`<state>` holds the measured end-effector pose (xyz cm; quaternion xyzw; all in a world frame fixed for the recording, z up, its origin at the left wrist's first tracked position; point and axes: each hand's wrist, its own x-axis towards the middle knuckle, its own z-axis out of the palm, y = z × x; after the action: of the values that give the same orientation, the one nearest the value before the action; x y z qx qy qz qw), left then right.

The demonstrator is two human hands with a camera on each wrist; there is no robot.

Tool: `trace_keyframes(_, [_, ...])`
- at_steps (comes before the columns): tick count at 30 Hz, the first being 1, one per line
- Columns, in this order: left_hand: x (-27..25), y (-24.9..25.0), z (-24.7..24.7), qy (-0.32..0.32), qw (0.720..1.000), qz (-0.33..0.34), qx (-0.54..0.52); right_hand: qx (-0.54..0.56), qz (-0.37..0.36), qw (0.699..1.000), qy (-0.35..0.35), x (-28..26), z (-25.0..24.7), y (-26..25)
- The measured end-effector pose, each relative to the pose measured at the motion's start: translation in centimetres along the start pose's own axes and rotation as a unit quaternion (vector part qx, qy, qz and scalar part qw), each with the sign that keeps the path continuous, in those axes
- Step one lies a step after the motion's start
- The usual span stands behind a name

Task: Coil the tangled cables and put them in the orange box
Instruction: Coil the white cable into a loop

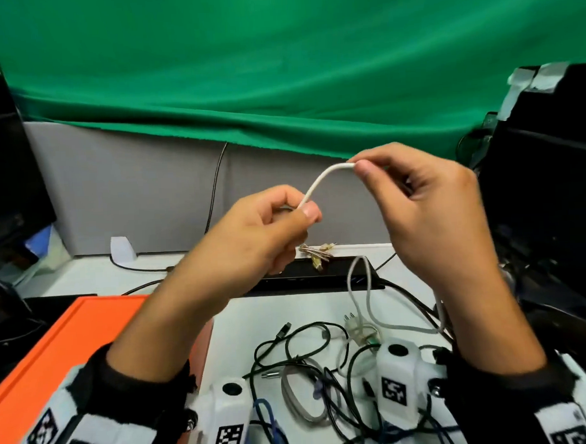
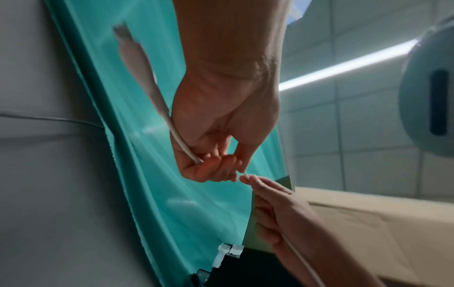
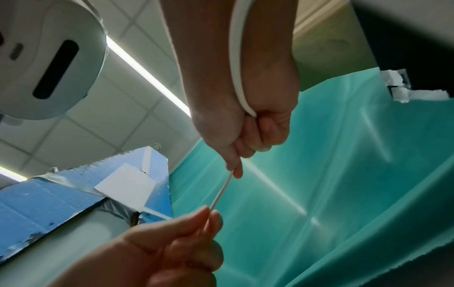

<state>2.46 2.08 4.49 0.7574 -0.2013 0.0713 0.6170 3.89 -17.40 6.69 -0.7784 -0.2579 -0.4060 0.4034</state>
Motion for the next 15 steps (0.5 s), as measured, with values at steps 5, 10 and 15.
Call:
trace_keyframes(5, [-0.4, -0.3, -0.3, -0.039, 0.990, 0.070, 0.113, -0.085, 0.018, 0.996, -0.033, 0.4, -1.5, 1.7])
trace_keyframes(10, [-0.6, 0.4, -1.6, -0.156, 0.950, -0.011, -0.270, -0.017, 0.053, 0.977, -0.205, 0.6, -2.2, 2.2])
trace_keyframes(15, [0.2, 0.2, -3.5, -0.229, 0.827, -0.024, -0.513, 0.005, 0.053, 0.960, -0.275, 0.2, -1.2, 1.3])
